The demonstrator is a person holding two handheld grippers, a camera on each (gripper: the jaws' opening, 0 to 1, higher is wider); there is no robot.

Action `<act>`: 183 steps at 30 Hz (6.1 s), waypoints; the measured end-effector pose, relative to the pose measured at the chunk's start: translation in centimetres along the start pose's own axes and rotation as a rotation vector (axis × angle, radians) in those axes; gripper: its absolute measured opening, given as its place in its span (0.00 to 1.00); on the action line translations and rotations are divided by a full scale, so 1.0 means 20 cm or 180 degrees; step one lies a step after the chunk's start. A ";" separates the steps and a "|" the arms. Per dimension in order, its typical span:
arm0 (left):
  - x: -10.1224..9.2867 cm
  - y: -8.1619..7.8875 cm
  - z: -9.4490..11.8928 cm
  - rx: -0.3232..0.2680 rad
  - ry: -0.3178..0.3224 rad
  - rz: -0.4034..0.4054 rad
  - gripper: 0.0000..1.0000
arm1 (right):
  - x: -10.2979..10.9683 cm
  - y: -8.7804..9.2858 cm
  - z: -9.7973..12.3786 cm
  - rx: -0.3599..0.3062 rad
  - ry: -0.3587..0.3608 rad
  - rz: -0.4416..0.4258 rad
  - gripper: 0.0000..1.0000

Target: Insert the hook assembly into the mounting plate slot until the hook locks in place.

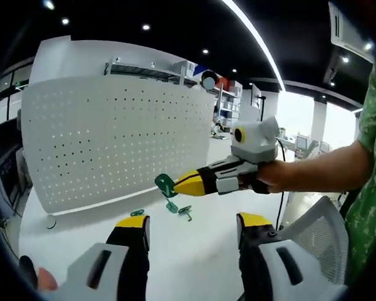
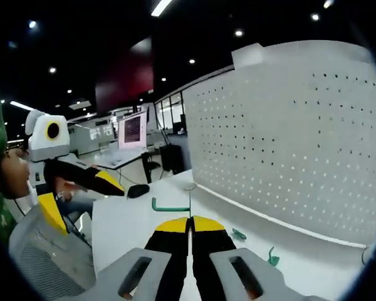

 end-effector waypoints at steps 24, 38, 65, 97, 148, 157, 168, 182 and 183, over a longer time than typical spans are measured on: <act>0.05 -0.21 0.00 -0.0602 -0.0205 0.0269 0.55 | 0.09 -0.14 0.02 -0.0860 0.0268 -0.0506 0.00; 0.07 -0.34 -0.04 -0.0931 -0.0367 0.0424 0.51 | 0.14 -0.25 0.02 -0.1351 0.0385 -0.0552 0.00; 0.06 -0.43 -0.09 -0.1014 -0.0502 0.0396 0.26 | 0.20 -0.30 0.04 -0.1527 0.0322 -0.0546 0.00; 0.06 -0.44 -0.08 -0.0967 -0.0510 0.0292 0.05 | 0.27 -0.33 0.03 -0.1628 0.0186 -0.0479 0.00; 0.04 -0.45 -0.10 -0.1044 -0.0486 0.0126 0.03 | 0.24 -0.34 0.04 -0.1515 0.0251 -0.0124 0.00; 0.03 -0.46 -0.10 -0.1057 -0.0484 0.0077 0.03 | 0.25 -0.33 0.04 -0.1427 0.0282 -0.0052 0.05; 0.04 -0.47 -0.10 -0.1074 -0.0519 0.0025 0.03 | 0.24 -0.31 0.06 -0.1304 0.0452 0.0093 0.21; 0.07 -0.52 -0.12 -0.1154 -0.0663 -0.0030 0.03 | 0.22 -0.23 0.17 -0.1186 0.0668 0.0043 0.20; 0.08 -0.52 -0.13 -0.1157 -0.0677 -0.0035 0.03 | 0.22 -0.22 0.18 -0.1173 0.0689 0.0038 0.20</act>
Point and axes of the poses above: the point that each gripper's makers call its tool centre point, and the gripper's own axes: z roughly backward along the fingers, x roughly to its left, y roughly out of its underside, the point moved 8 cm from there along z, roughly backward along the fingers, and after that the axes turned 1 degree about -y, right-handed, at the moved point
